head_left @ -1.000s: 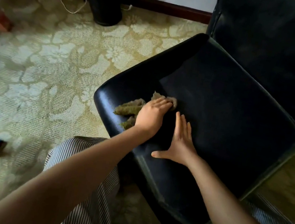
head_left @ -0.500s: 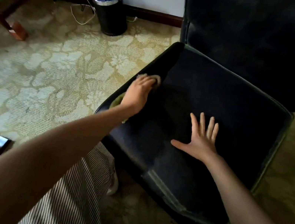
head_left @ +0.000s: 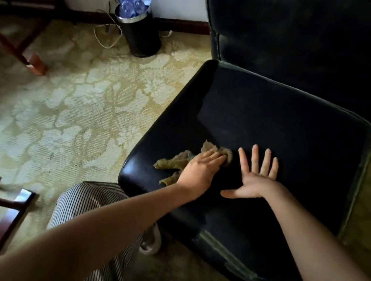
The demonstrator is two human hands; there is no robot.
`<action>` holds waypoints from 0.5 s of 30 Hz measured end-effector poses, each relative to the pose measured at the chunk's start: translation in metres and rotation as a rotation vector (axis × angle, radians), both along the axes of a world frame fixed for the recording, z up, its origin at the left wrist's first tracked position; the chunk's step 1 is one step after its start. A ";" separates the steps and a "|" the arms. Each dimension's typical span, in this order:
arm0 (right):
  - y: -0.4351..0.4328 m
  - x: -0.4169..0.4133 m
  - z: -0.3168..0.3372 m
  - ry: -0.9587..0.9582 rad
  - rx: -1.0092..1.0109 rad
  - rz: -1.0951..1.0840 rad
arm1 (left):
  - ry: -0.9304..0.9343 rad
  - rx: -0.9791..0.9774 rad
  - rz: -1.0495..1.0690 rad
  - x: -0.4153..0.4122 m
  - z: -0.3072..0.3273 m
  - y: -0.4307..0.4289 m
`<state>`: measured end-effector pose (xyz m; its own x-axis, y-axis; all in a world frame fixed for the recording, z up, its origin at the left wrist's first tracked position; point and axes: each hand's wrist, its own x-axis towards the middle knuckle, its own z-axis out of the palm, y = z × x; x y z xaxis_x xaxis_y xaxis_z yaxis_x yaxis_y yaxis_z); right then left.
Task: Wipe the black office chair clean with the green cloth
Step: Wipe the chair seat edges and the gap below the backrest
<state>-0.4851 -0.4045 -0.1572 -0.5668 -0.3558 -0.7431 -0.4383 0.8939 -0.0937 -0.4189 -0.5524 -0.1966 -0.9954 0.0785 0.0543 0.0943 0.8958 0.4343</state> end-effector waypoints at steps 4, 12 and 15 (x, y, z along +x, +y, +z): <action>0.006 0.002 -0.001 0.027 -0.071 0.004 | 0.006 -0.059 -0.032 0.000 -0.001 -0.003; 0.007 -0.002 -0.003 -0.018 -0.100 -0.002 | 0.028 -0.056 0.105 -0.062 0.007 -0.060; 0.008 -0.002 -0.007 -0.007 -0.106 -0.003 | 0.022 -0.050 0.299 -0.094 0.006 -0.074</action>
